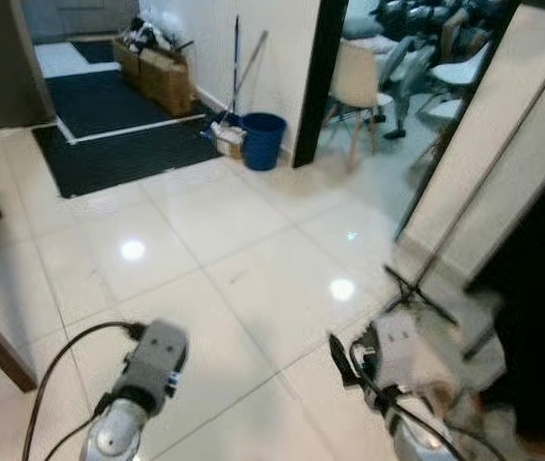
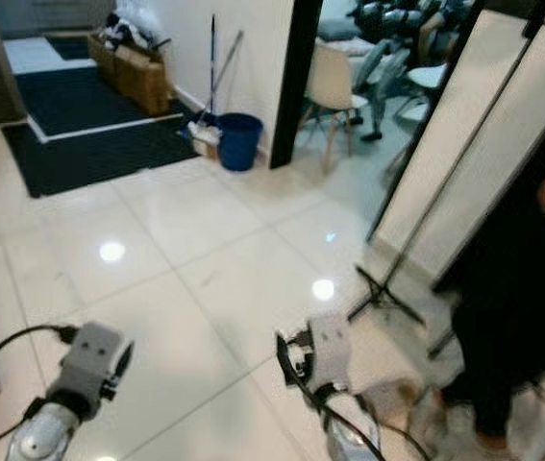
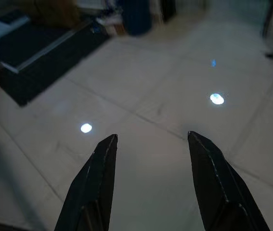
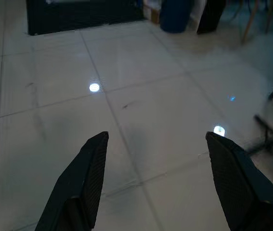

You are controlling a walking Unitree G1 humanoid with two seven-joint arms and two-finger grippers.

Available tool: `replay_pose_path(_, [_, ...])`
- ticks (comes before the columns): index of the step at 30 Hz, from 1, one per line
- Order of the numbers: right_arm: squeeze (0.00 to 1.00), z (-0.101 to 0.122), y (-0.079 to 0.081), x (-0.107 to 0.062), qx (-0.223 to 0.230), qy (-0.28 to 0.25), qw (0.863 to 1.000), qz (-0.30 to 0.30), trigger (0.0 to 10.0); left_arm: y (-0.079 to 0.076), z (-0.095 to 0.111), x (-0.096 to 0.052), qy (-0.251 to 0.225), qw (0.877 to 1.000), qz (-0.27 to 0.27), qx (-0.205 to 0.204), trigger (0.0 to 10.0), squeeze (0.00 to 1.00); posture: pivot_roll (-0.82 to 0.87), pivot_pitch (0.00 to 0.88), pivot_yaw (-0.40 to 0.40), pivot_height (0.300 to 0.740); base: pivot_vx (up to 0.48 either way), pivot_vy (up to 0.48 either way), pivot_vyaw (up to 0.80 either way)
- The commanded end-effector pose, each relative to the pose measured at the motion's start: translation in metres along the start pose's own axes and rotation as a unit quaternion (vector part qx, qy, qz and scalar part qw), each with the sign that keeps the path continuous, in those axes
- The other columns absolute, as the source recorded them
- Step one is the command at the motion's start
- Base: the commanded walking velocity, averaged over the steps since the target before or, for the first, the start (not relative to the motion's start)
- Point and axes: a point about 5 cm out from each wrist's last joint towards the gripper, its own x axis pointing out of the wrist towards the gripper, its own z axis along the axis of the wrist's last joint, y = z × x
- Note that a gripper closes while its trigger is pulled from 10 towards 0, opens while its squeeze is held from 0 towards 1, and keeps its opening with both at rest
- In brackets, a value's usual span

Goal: Setting the table

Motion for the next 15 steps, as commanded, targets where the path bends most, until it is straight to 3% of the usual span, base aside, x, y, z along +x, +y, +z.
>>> replay_pose_path(1, [0.0, -0.004, 0.0044, -0.0015, 0.003, 0.003, 1.0, 0.004, 10.0, 0.0016, -0.0111, -0.0059, 0.021, 1.0, 0.002, 0.005, 10.0, 0.0, 0.09, 0.086, -0.012, 0.74, 0.48, 0.0, 0.0])
replay_pose_path(15, [0.0, -0.0073, 0.0015, -0.0026, -0.001, 0.005, 1.0, -0.003, 10.0, -0.0019, -0.0113, -0.0044, 0.017, 1.0, -0.005, 0.003, 10.0, 0.0, 0.08, 0.083, -0.008, 0.74, 0.48, 0.0, 0.0])
